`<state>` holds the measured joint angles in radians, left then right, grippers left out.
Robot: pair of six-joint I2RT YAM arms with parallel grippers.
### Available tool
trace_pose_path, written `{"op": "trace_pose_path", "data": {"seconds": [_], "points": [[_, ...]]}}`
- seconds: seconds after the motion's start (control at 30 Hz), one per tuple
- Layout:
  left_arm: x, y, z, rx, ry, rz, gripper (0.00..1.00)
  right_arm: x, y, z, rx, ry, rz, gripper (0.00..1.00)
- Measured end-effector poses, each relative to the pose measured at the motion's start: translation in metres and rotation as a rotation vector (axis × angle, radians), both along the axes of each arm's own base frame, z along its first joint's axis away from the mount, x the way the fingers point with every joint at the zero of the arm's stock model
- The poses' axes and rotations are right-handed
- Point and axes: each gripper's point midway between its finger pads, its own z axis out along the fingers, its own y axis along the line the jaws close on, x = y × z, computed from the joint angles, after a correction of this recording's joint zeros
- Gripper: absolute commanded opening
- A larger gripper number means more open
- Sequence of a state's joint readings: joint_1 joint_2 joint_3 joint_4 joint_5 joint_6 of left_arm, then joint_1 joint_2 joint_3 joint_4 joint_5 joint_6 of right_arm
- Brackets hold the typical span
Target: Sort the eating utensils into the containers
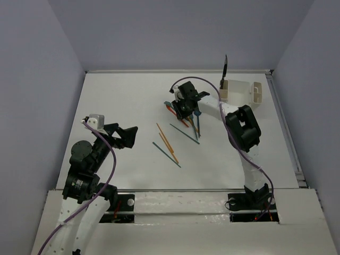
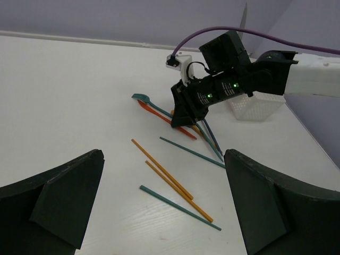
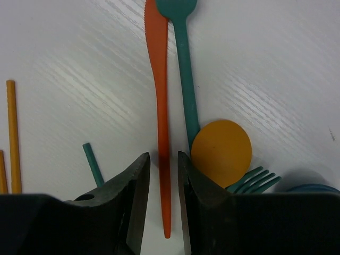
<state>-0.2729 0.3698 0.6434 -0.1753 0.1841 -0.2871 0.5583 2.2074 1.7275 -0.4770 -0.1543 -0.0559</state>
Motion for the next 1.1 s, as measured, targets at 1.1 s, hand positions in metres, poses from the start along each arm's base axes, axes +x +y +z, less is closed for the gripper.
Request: {"op": "trace_pose_path", "data": {"seconds": [1.1], "points": [[0.000,0.000,0.000,0.000,-0.001,0.000,0.99,0.009,0.027,-0.009,-0.136,-0.052,0.060,0.00]]}}
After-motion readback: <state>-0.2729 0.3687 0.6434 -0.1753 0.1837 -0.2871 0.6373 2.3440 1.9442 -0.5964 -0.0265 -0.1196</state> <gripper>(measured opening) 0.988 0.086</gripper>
